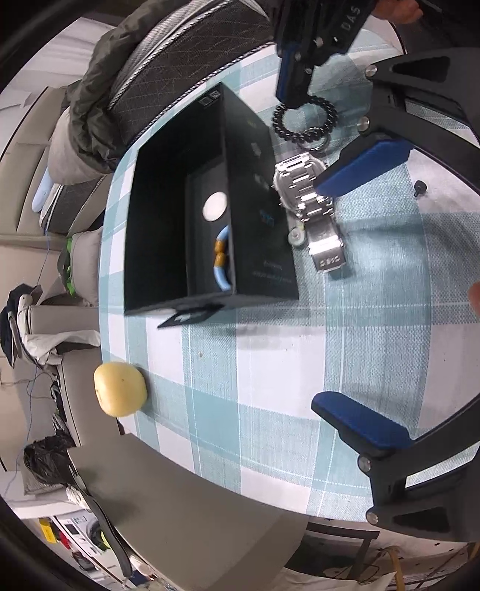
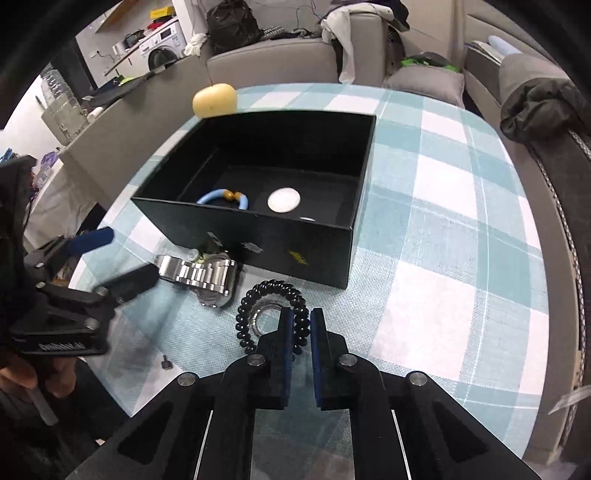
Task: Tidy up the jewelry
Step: 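Grasp the black beaded bracelet with the right tool and lift it, then grasp the small black stud with the left tool while the right tool holds the beaded bracelet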
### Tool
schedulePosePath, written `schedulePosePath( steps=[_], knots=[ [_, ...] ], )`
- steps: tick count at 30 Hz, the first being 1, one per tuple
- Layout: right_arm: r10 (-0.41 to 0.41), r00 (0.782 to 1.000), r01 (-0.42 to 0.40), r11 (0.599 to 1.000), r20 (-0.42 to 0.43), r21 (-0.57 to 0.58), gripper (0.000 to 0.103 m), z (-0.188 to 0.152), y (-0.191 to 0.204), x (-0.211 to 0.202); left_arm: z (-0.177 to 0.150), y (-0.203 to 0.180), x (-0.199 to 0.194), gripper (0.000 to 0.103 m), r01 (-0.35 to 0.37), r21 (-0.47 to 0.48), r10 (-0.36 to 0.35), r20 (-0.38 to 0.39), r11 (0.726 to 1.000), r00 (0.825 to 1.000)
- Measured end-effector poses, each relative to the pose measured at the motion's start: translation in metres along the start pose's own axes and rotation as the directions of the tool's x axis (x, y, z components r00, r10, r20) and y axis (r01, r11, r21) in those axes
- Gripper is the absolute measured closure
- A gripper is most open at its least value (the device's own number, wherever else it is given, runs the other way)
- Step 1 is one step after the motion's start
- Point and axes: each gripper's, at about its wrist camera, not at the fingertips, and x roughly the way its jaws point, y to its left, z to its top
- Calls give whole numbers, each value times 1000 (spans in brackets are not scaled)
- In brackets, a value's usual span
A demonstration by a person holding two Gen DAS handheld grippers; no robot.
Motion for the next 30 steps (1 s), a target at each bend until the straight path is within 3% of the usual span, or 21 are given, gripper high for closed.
schedulePosePath(
  steps=[6, 15, 19, 24, 27, 30],
  knots=[
    [4, 998, -3, 1000, 66, -28, 95, 0, 4, -21, -3, -6, 11, 1, 33, 13, -33, -54, 999, 998],
    [0, 994, -2, 1000, 105, 22, 95, -1, -14, -35, -2, -19, 15, 1, 172, 9, -171, -82, 985, 982],
    [0, 994, -4, 999, 108, 32, 95, -2, -19, -38, -7, -30, 7, 1, 178, 99, -169, -94, 979, 981],
    [18, 994, -21, 999, 104, 30, 95, -8, -22, -40, -26, -48, -14, 1, 133, 276, -125, -45, 952, 991],
    [29, 995, -31, 999, 94, 18, 95, -12, -19, -38, -39, -54, -10, 1, 140, 322, -120, -81, 936, 989],
    [39, 996, -39, 999, 81, 2, 95, -15, -14, -35, -48, -55, -5, 15, 130, 344, -97, -112, 930, 989]
  ],
)
